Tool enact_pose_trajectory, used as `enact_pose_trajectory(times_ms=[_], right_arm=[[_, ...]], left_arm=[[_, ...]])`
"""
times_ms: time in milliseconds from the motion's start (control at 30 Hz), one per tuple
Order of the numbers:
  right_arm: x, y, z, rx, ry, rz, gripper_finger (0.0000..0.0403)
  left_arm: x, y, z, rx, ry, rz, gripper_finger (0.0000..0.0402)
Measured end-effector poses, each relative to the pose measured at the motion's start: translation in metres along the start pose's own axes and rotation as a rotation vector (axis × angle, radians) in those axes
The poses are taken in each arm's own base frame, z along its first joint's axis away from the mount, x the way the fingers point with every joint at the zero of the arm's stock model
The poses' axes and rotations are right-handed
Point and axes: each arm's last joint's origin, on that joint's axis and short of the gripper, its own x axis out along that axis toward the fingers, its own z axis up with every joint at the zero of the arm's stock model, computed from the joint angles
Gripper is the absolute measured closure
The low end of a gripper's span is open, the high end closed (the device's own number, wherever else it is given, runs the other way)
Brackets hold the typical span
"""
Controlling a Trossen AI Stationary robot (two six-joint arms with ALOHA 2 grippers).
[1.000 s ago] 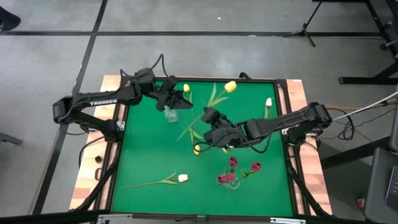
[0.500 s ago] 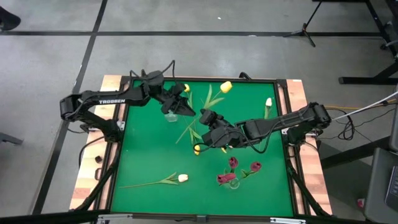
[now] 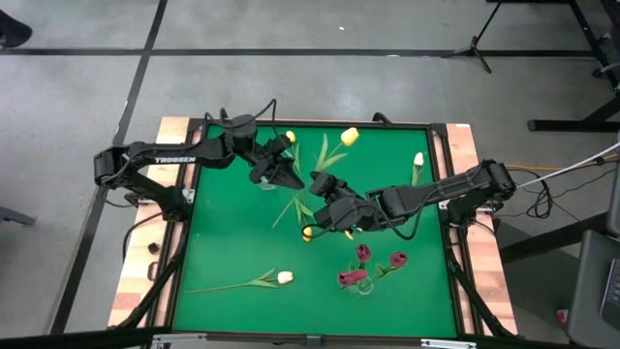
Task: Sort flowers into vase by color
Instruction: Put the top right yellow tulip into the top left transparent vase
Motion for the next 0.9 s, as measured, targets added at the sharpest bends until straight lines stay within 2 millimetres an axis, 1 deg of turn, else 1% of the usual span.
enact_pose_trajectory(times_ms=[200, 467, 633, 733, 900], right_arm=[[-0.005, 0.0, 0.004, -0.053, -0.03, -0.006, 0.0388], [-0.009, -0.002, 0.008, -0.089, -0.059, -0.029, 0.039], [-0.008, -0.005, 0.012, -0.072, -0.103, -0.057, 0.0388], [-0.005, -0.004, 0.017, -0.103, -0.129, -0.06, 0.0388], [-0.002, 0.0, 0.022, -0.13, -0.117, -0.052, 0.0387]], left_arm=[[-0.002, 0.001, 0.001, -0.005, 0.005, -0.001, 0.0286], [-0.001, 0.004, -0.003, -0.044, 0.042, 0.011, 0.0286], [0.006, 0.0, -0.008, -0.058, 0.085, -0.02, 0.0286], [0.012, -0.002, -0.013, -0.064, 0.113, -0.038, 0.0286], [0.016, -0.003, -0.017, -0.071, 0.137, -0.045, 0.0286]])
